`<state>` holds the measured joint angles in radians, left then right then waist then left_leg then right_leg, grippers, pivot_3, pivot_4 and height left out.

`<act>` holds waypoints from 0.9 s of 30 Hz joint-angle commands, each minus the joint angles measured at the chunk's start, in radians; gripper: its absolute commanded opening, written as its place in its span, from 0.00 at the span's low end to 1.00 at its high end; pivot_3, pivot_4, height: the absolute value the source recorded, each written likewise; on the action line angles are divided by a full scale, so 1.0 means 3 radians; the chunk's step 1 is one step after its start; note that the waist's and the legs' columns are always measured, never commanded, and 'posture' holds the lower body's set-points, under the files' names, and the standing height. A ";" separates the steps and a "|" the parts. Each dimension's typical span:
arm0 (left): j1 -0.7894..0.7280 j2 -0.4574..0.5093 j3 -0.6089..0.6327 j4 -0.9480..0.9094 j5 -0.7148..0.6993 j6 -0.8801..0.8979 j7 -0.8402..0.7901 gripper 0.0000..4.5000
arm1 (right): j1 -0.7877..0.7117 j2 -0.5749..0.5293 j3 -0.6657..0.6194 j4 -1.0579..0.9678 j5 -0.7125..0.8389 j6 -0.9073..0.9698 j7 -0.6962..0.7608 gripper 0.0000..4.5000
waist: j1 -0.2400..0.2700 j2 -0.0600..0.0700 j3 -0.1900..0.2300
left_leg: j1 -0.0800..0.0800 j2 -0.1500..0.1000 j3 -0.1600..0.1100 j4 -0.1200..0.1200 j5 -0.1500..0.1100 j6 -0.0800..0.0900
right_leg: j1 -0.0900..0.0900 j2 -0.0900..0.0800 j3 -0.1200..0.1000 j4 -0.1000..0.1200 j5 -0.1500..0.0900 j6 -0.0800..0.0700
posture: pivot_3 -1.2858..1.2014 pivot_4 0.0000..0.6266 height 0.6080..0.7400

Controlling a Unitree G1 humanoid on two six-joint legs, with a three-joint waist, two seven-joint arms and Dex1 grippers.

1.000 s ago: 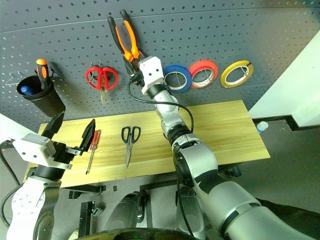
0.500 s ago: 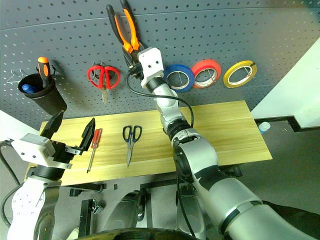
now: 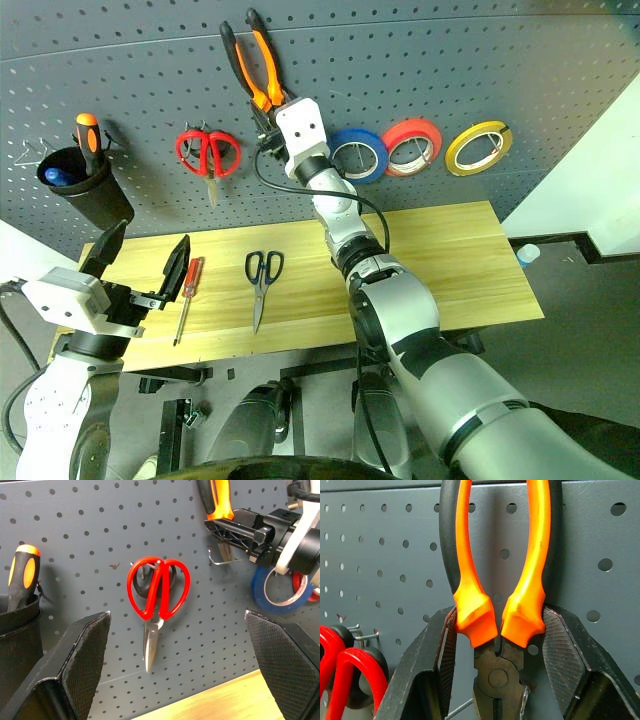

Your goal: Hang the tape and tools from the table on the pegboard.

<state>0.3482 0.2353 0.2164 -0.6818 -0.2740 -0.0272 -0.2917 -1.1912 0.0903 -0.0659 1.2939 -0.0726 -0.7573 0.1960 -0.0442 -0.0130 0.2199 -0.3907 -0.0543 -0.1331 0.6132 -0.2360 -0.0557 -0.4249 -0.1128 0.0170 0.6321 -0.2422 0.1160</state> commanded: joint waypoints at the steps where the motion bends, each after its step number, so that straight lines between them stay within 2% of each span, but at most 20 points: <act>1: -0.0004 0.0010 0.0025 -0.0058 -0.0009 -0.0075 -0.0008 1.00 | 0.0011 0.0021 -0.0060 -0.0029 0.0122 0.0059 0.0316 0.63 | 0.0000 0.0000 0.0000 | 0.0000 0.0000 0.0000 0.0000 0.0000 0.0000 | 0.0000 0.0000 0.0000 0.0000 0.0000 0.0000 | 0.54 0.25 0.99; 3: -0.0028 0.0010 0.0024 -0.0025 -0.0004 -0.0088 -0.0015 1.00 | 0.0049 0.0026 -0.0054 -0.0048 0.0141 0.0030 0.0455 0.74 | 0.0001 -0.0001 0.0000 | 0.0000 0.0000 0.0000 0.0000 0.0001 -0.0001 | 0.0000 0.0000 0.0000 0.0000 0.0000 0.0000 | 0.54 0.24 0.99; 6: -0.0094 0.0004 0.0011 0.0051 0.0014 -0.0122 -0.0024 1.00 | 0.0097 0.0012 -0.0019 -0.0096 0.0070 -0.0079 0.0325 0.96 | 0.0001 -0.0001 -0.0002 | 0.0000 0.0000 0.0001 0.0000 0.0001 -0.0001 | 0.0000 0.0000 0.0000 0.0000 0.0001 0.0000 | 0.54 0.22 0.99; 7: -0.0113 0.0001 0.0008 0.0079 0.0020 -0.0138 -0.0027 1.00 | 0.0118 0.0017 -0.0022 -0.0121 0.0084 -0.0129 0.0361 0.99 | 0.0002 -0.0001 -0.0004 | 0.0000 0.0000 0.0001 0.0000 0.0001 -0.0002 | 0.0000 0.0000 0.0000 0.0000 0.0001 0.0000 | 0.54 0.21 0.99; 9: -0.0140 -0.0006 0.0008 0.0122 0.0023 -0.0170 -0.0035 1.00 | 0.0196 0.0024 -0.0021 -0.0205 0.0138 -0.0280 0.0521 0.99 | 0.0001 -0.0004 -0.0012 | 0.0000 0.0000 0.0001 0.0000 0.0003 -0.0005 | 0.0000 0.0000 0.0000 0.0001 0.0001 0.0001 | 0.54 0.18 0.99; 11: -0.0138 -0.0010 0.0013 0.0167 0.0023 -0.0219 -0.0051 1.00 | 0.0263 0.0011 0.0010 -0.0265 0.0111 -0.0400 0.0516 0.99 | -0.0001 -0.0006 -0.0017 | 0.0000 0.0000 0.0002 0.0000 0.0003 -0.0006 | 0.0000 0.0000 0.0000 0.0000 0.0002 0.0001 | 0.53 0.17 0.99; 12: -0.0125 -0.0014 0.0029 0.0193 0.0017 -0.0258 -0.0060 1.00 | 0.0334 -0.0016 0.0041 -0.0337 0.0060 -0.0509 0.0445 0.99 | -0.0002 -0.0006 -0.0022 | 0.0000 0.0000 0.0003 0.0000 0.0004 -0.0006 | 0.0000 0.0000 0.0000 0.0000 0.0002 0.0002 | 0.53 0.13 0.99; 15: -0.0098 -0.0029 0.0069 0.0276 -0.0008 -0.0371 -0.0085 1.00 | 0.0557 -0.0102 0.0126 -0.0607 -0.0048 -0.0819 0.0308 0.99 | 0.0002 -0.0008 -0.0095 | 0.0000 0.0000 0.0005 -0.0002 0.0006 -0.0011 | -0.0001 0.0000 0.0001 0.0000 0.0004 0.0004 | 0.53 0.06 0.99; 20: -0.0095 -0.0057 0.0064 0.0416 -0.0021 -0.0518 -0.0123 1.00 | 0.0746 -0.0162 0.0201 -0.0969 0.0145 -0.0882 0.0534 0.99 | -0.0009 -0.0006 -0.0249 | 0.0005 0.0000 0.0014 -0.0001 0.0011 -0.0020 | 0.0003 0.0001 0.0009 -0.0001 0.0012 0.0008 | 0.52 0.00 0.99; 25: -0.0088 -0.0121 0.0035 0.0560 0.0050 -0.0640 -0.0080 1.00 | 0.1162 -0.0268 0.0473 -0.1864 0.0558 -0.0493 0.1179 0.99 | -0.0002 -0.0002 -0.0308 | 0.0080 0.0008 0.0015 -0.0005 0.0009 -0.0018 | 0.0086 0.0010 0.0009 -0.0019 0.0004 -0.0004 | 0.53 0.00 0.99; 27: -0.0071 -0.0135 0.0004 0.0612 0.0125 -0.0522 -0.0008 1.00 | 0.1438 -0.0379 0.0630 -0.2322 0.0680 -0.0138 0.1437 0.99 | 0.0006 0.0001 -0.0333 | 0.0110 0.0013 0.0013 -0.0005 0.0008 -0.0017 | 0.0122 0.0015 0.0008 -0.0034 0.0001 -0.0001 | 0.53 0.00 0.99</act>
<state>0.3292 0.1929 0.2154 -0.4937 -0.2530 -0.1852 -0.3131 -0.7812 -0.0050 0.0965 0.6957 0.0911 -0.8615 0.5715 -0.0425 -0.0127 0.1200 -0.3575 -0.0491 -0.1304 0.6117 -0.2337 -0.0608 -0.3863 -0.1060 0.0197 0.6191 -0.2415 0.1154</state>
